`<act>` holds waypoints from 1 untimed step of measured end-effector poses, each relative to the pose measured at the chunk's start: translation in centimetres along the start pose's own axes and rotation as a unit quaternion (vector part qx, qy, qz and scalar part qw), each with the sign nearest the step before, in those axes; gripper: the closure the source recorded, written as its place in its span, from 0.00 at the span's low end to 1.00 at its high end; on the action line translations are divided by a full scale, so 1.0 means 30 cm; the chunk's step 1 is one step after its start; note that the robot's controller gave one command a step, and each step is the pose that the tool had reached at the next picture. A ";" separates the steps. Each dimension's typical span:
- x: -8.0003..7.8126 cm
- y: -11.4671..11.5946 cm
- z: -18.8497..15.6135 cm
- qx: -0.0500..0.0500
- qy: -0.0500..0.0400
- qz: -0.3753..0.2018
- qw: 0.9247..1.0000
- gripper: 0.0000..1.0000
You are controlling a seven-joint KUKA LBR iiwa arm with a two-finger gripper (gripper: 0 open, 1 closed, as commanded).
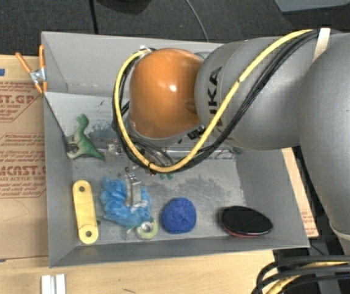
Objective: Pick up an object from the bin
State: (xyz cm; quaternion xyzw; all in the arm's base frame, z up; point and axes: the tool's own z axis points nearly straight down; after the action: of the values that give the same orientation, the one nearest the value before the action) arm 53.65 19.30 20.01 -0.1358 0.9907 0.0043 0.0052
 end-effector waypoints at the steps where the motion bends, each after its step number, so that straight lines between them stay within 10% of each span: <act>1: 0.015 -0.009 0.203 0.000 0.001 0.023 1.000 0.00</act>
Offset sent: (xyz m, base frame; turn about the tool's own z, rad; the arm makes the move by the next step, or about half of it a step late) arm -0.0073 -0.0239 -0.1107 -0.0771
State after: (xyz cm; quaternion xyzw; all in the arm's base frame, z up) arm 53.34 18.96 13.93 -0.1125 0.9936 0.0042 0.0040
